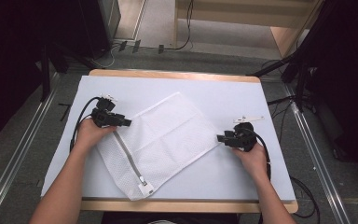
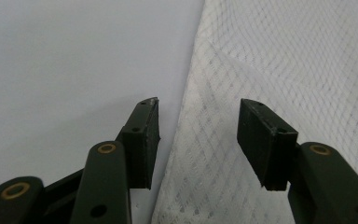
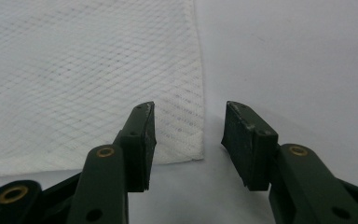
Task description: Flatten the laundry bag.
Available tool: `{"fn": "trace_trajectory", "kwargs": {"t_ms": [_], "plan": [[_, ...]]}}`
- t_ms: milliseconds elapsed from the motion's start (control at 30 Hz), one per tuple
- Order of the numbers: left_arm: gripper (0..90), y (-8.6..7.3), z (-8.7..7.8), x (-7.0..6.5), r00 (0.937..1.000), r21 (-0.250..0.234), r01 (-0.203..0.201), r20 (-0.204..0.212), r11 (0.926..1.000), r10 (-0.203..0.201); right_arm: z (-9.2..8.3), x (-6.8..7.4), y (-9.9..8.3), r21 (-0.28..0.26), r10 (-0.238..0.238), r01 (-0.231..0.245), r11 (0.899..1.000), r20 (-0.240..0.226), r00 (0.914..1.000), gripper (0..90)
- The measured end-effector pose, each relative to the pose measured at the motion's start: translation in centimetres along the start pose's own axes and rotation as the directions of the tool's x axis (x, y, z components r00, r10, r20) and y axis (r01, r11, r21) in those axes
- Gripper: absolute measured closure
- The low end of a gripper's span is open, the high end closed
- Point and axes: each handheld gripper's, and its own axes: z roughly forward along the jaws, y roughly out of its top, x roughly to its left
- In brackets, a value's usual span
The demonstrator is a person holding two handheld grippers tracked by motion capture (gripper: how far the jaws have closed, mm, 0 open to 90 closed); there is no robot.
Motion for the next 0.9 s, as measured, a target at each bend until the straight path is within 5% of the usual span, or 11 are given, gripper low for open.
{"fn": "trace_trajectory", "kwargs": {"t_ms": [267, 567, 900], "plan": [[67.7, -0.3, 0.1, -0.2, 0.9992, 0.007, 0.023, 0.033, 0.9997, -0.023, 0.6, 0.9, 0.1, -0.001, -0.020, 0.020, 1.000, -0.008, 0.9998, 58.3], [86.7, -0.4, 0.2, 0.0, 0.9982, 0.026, 0.045, 0.039, 0.9986, -0.046, 0.7, 0.8, 0.6, 0.038, 0.014, -0.015, 0.999, 0.036, 0.9992, 88.4], [90.0, -0.5, 0.0, 0.1, 0.9940, 0.029, 0.086, 0.065, 0.9959, -0.088, 0.7, 0.5, 1.7, 0.053, 0.014, -0.017, 0.998, 0.059, 0.9981, 90.0]]}}
